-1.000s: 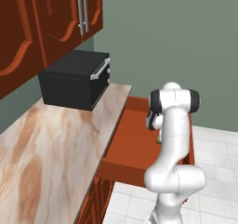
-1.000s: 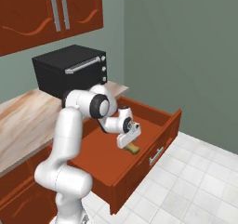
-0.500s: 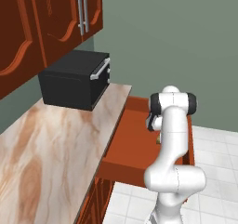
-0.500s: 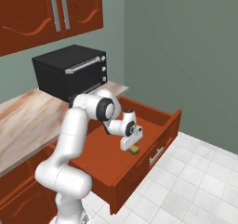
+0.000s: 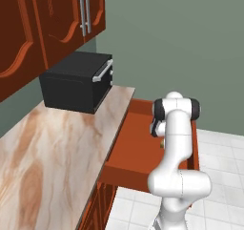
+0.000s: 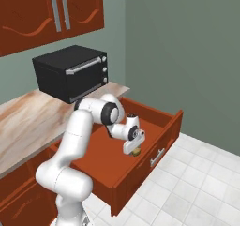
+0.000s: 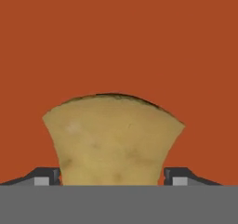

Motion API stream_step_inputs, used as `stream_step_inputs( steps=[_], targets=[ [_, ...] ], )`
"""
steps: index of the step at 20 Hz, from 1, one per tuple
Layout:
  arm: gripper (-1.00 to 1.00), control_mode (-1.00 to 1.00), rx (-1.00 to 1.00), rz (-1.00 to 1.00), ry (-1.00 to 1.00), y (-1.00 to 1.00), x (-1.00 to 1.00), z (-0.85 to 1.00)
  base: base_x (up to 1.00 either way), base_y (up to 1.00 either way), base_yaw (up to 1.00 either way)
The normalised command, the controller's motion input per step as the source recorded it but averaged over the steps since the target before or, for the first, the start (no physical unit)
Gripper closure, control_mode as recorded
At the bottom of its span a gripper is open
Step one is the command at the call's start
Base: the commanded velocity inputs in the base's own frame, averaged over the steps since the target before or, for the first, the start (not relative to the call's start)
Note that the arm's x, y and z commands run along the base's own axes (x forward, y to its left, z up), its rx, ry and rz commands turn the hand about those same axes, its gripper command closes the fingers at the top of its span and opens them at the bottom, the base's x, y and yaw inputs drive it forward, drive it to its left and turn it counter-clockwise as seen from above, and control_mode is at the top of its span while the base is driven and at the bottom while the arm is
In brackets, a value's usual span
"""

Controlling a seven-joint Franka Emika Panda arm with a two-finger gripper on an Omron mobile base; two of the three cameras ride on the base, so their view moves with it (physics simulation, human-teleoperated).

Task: Restock the sink supplies by placing the sponge and soap dispenser on the counter and next to the sink. Make sure the soap dispenser is upright.

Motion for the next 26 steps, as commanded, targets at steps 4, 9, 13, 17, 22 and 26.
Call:
stream_step_inputs(
  steps=[4, 9, 13, 17, 22, 26],
  targets=[
    [1.00, -1.00, 0.00, 0.00, 0.00, 0.00, 0.00, -0.49, 0.00, 0.00, 0.00],
    [1.00, -1.00, 0.02, 0.00, 0.00, 0.00, 0.00, -0.23, 0.00, 0.00, 0.00],
    [1.00, -1.00, 0.00, 0.01, -0.09, 0.09, -0.23, 0.24, 0.00, 0.00, 0.00],
    [1.00, -1.00, -0.03, 0.01, -0.16, 0.27, -0.87, 0.98, 0.00, 0.00, 0.00],
    [1.00, -1.00, -0.04, 0.00, -0.16, 0.50, -0.77, 1.00, 0.00, 0.00, 0.00],
    [1.00, -1.00, 0.00, 0.00, -0.03, 0.41, -0.74, 1.00, 0.00, 0.00, 0.00]
  ],
)
